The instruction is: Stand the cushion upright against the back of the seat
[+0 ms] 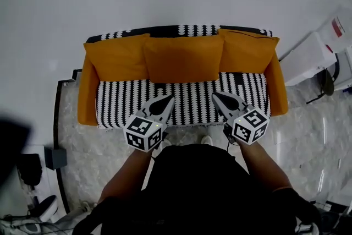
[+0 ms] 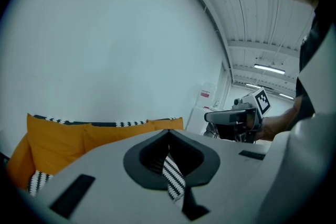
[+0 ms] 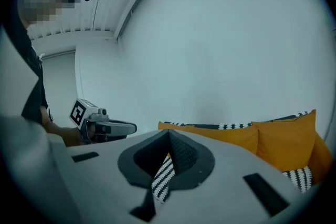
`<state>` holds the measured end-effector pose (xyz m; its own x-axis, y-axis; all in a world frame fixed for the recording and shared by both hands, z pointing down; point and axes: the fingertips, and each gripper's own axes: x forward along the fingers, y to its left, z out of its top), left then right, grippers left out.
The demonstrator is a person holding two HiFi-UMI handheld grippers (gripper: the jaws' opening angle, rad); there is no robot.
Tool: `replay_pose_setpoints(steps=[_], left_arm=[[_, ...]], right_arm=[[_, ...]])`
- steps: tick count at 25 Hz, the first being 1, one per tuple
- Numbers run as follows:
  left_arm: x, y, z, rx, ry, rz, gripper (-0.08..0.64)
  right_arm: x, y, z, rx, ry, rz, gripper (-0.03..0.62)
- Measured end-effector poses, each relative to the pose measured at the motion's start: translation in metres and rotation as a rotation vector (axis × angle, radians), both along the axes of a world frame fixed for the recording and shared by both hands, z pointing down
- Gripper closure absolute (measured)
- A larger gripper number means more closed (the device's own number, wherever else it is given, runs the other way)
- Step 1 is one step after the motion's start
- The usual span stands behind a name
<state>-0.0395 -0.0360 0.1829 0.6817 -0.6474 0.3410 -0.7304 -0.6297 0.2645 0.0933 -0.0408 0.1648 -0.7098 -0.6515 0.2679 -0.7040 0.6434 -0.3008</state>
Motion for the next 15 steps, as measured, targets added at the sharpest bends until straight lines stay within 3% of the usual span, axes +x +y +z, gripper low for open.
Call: replay_pose_setpoints(steps=[15], left_arm=[[0.009,0.007,-0.001,0.004,-0.031,0.000,0.543]], right_arm=[[0.011,0.004,0.009,-0.016,-0.059,0.026,0.557]])
